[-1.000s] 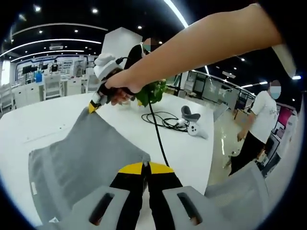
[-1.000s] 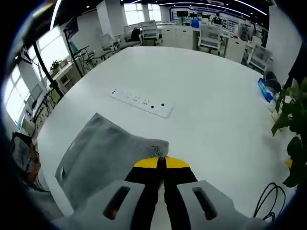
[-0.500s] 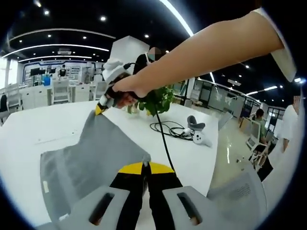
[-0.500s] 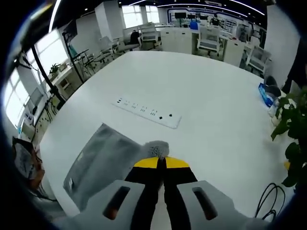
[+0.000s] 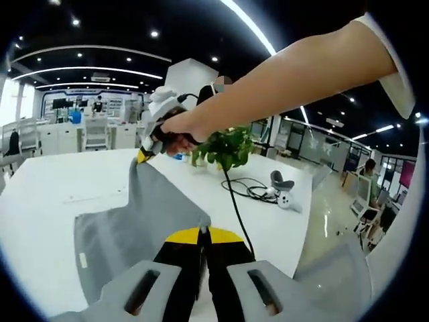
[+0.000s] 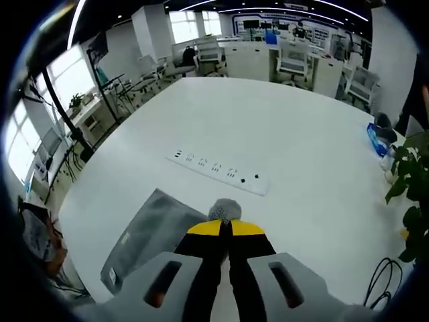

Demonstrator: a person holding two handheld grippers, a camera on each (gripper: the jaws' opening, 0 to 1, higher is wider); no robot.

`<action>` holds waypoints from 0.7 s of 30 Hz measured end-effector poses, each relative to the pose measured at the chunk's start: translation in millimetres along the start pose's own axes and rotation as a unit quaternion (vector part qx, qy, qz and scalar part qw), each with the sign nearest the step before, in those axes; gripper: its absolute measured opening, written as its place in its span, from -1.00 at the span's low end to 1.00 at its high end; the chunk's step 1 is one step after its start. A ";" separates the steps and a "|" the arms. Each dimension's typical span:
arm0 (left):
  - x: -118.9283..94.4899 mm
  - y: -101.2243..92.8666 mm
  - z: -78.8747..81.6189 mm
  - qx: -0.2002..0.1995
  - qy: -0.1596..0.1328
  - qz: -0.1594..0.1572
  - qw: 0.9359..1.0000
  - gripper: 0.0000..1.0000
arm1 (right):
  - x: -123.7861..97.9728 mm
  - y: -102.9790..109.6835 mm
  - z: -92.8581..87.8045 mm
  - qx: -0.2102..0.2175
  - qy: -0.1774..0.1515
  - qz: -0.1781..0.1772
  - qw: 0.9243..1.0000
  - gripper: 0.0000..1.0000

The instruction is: Fold the towel on the table until its edges align and the towel forms a compact rectangular stack.

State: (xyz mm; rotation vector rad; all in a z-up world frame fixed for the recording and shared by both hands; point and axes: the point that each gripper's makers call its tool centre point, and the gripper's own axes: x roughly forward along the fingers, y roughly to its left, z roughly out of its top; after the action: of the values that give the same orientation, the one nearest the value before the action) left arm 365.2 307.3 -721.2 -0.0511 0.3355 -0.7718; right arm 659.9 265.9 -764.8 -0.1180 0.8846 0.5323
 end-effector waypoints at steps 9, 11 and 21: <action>-17.2 19.2 -6.1 -0.017 -0.017 0.027 0.999 -0.96 | 10.9 15.9 9.1 0.001 -0.002 0.003 1.000 -1.00; -20.6 21.4 -6.7 -0.020 -0.019 0.030 0.999 -0.96 | 11.3 23.8 9.9 -0.001 -0.003 0.005 1.000 -1.00; -36.9 37.5 -9.6 -0.025 -0.031 0.058 0.998 -0.96 | 26.8 47.4 20.9 -0.019 -0.009 0.009 1.000 -1.00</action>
State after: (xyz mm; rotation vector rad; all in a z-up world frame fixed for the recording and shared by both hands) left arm 362.9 360.5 -726.3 -0.1010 0.2956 -0.6461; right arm 665.1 324.0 -766.4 -0.1394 0.8587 0.5652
